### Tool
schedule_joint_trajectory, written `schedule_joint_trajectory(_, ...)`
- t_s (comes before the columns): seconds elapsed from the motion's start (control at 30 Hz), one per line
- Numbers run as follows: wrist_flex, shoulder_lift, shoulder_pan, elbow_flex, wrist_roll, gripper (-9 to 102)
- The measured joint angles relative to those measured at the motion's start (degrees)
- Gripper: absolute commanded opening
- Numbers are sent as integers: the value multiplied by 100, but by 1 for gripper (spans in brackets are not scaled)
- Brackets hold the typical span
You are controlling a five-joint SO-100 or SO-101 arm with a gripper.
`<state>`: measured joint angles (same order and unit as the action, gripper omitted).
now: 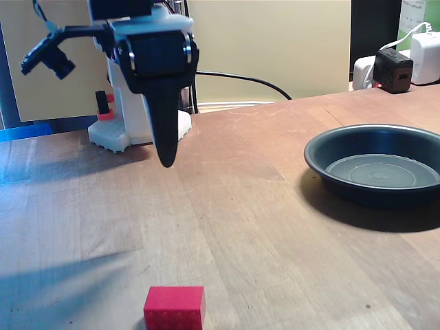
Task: Grasp a lego block and put it in the bin.
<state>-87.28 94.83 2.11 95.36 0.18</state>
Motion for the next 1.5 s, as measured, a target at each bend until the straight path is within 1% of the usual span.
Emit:
schedule_joint_trajectory(0.33,-18,-1652,26,-2039,18,0)
schedule_joint_trajectory(0.67,-18,-2777,-26,-3454,26,0)
schedule_joint_trajectory(0.73,-18,-2979,-26,-3762,26,2)
schedule_joint_trajectory(0.87,-18,-3357,-18,-4298,9,10)
schedule_joint_trajectory(1.07,-18,-3735,-79,-4553,-97,16)
schedule_joint_trajectory(1.3,-18,-3850,-387,-4632,-905,16)
schedule_joint_trajectory(1.5,-18,-3858,-527,-4632,-1187,16)
